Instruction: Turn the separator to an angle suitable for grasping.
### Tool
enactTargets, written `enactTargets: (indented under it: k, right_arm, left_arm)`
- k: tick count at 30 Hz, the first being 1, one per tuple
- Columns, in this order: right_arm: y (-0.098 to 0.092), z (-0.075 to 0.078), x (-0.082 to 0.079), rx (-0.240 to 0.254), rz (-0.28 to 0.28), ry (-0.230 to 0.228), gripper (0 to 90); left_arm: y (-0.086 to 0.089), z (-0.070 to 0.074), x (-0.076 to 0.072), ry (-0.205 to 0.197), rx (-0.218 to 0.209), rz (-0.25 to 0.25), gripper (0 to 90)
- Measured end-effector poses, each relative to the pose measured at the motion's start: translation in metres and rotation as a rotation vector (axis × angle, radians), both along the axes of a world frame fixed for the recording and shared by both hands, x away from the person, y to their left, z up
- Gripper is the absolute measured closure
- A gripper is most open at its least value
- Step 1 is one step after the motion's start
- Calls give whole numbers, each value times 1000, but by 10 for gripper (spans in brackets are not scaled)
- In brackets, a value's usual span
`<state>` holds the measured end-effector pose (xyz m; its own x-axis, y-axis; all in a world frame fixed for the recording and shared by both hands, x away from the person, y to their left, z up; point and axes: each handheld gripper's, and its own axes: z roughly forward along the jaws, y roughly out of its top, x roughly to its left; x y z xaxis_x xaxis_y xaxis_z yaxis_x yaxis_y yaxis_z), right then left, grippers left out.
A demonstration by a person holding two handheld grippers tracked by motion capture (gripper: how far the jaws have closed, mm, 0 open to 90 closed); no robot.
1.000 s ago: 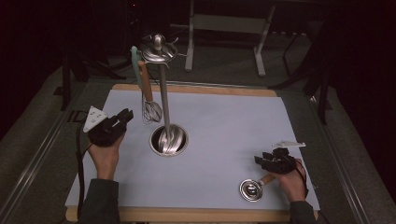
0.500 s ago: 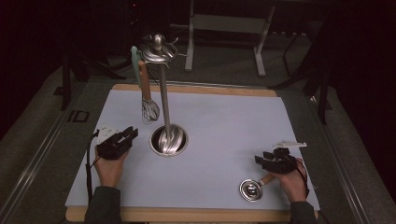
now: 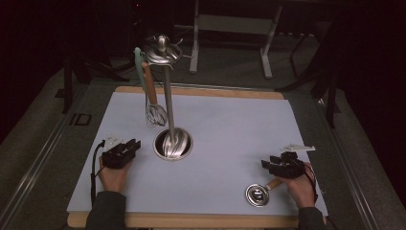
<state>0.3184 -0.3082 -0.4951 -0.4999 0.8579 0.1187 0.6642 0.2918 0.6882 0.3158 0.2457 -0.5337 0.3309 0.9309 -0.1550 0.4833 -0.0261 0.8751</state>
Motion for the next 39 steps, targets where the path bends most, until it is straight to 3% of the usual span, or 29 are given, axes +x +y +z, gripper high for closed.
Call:
enactTargets:
  k: [3,11,15,19,22,28,34,39]
  right_arm:
    - [0,2,0,21,6,2,522]
    - [-4,8,-5,10,6,8,555]
    - [-16,14,-13,10,-16,6,691]
    - [-30,16,-23,-16,-38,6,809]
    - [-40,14,-31,-67,-65,18,872]
    - [-56,4,-39,-106,-102,62,899]
    - [-53,-10,-40,-190,-99,99,899]
    - [-49,-11,-36,-206,-101,99,894]
  left_arm:
    - [0,-3,0,9,-2,9,702]
    - [-3,-6,1,20,30,15,674]
    - [-4,-6,1,23,39,13,669]
    - [-6,-6,2,25,53,16,664]
    - [-7,-6,2,25,57,18,661]
    - [-7,-6,2,25,62,17,657]
    - [-7,-6,2,26,60,18,655]
    - [-7,-6,2,27,61,15,655]
